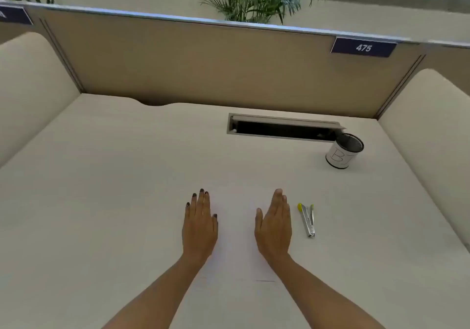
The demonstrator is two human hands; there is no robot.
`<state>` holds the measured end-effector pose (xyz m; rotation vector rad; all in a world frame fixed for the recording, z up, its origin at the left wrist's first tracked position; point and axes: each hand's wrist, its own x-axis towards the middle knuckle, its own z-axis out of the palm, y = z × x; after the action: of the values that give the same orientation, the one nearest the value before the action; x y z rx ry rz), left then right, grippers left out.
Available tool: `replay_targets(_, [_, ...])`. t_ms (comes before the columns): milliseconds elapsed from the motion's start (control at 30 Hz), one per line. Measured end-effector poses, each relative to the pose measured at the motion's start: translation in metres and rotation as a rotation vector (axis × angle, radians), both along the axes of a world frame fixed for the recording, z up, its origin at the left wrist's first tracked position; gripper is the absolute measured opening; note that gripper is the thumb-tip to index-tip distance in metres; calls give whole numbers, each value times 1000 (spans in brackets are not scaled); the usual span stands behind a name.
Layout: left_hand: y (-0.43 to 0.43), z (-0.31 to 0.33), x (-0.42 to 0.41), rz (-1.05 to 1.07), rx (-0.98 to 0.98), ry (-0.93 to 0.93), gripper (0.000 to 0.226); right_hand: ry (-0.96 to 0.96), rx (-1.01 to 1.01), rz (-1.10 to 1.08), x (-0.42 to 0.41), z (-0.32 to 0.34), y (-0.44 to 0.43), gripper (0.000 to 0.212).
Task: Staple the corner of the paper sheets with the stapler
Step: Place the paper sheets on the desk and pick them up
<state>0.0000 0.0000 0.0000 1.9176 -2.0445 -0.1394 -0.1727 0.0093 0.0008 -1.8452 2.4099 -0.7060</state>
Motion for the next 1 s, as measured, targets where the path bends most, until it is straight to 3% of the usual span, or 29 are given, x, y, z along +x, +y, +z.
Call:
replay_targets(167, [20,0,-7,224,171,131,59,-95,158,-188,5,-4,16,59])
replay_targets(367, [23,7,-19,310,285,211,55,-183,372,-300,11,10,20,51])
replay_targets(500, [21,10,-25,316,322,196,54,-130,400,-285,10,14,17,53])
replay_targets(667, [16,17,-34,321,387,21,38,-222,437,-305,11,17,10,49])
replay_targets(767, [9,20,-38,359,420,-60,44,-296,447,-322,16,21,9,44])
replay_targets(1000, [1,19,-37,434,456,137,40,-501,502,-430,9,25,-3,33])
